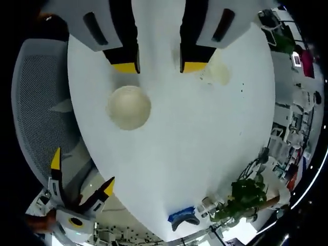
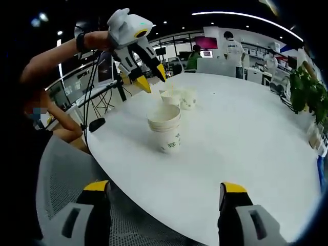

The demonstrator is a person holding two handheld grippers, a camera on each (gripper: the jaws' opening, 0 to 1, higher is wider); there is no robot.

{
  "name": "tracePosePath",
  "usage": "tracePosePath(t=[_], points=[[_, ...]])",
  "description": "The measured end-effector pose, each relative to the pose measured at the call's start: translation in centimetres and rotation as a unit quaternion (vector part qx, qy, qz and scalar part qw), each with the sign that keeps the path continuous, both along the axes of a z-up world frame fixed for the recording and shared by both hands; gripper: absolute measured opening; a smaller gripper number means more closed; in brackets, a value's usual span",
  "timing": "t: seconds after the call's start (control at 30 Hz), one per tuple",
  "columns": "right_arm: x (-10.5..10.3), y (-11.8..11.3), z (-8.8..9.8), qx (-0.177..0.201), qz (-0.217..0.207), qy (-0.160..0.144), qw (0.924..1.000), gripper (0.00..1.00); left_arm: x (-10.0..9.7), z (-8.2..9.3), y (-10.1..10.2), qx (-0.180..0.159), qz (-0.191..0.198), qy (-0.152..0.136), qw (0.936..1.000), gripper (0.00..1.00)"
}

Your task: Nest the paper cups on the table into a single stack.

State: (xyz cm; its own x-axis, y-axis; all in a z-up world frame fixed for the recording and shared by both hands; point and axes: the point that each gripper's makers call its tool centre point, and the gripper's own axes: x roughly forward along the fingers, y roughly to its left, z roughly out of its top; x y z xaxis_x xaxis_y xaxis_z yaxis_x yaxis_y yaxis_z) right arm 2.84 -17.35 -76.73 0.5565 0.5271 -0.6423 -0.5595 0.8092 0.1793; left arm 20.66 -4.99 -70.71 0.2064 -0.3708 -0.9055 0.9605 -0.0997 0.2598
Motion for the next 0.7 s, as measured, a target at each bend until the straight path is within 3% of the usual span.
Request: tracePosePath(t=[0.13,0.33,0.5,0.67,0.7], points=[[0.0,0.0,0.1,-0.002,-0.001,0.0,1.0,0.89,3.2,0.7,2.4,-0.029,0.04,-0.038,0.998,0.36],[-0.1,0.1,0.1,-0.003,0.001,0.0,1.0,0.89,4.8,0.8,4.1,-0.06,0.089,-0.027,0.9939,0.4],[-0.1,0.1,0.0,-0.003,0.001,0.002,1.0,0.89,5.7,0.8,4.1,-0.119,0.14,0.003,0.983,0.4],[0.0,0.0,-0.1,-0.002,-0.004,0.003,1.0,0.89,5.6,0.2,3.8,-0.113,0.139,0.002,0.9839,0.4],[0.0,0.0,-0.1,-0.002,-0.004,0.003,1.0,0.89,5.9,-0.6,3.7,-0.105,0.137,0.003,0.9851,0.4]])
